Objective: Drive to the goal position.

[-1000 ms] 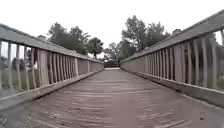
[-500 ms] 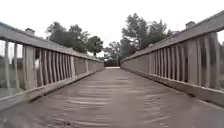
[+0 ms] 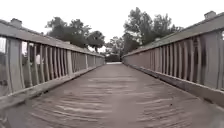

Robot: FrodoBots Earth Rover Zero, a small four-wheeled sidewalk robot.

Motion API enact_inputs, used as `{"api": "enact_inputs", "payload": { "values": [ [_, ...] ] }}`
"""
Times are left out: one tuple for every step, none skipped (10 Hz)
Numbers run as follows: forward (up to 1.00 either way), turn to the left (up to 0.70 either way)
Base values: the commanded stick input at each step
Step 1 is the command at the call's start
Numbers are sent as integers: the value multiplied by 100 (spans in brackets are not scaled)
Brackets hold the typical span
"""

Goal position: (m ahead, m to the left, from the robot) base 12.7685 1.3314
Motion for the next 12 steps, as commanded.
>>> {"api": "enact_inputs", "payload": {
  "values": [
    [70,0],
    [70,0],
    [70,0],
    [70,0],
    [70,0],
    [70,0],
    [70,0],
    [70,0],
    [70,0],
    [70,0],
    [70,0],
    [70,0]
  ]
}}
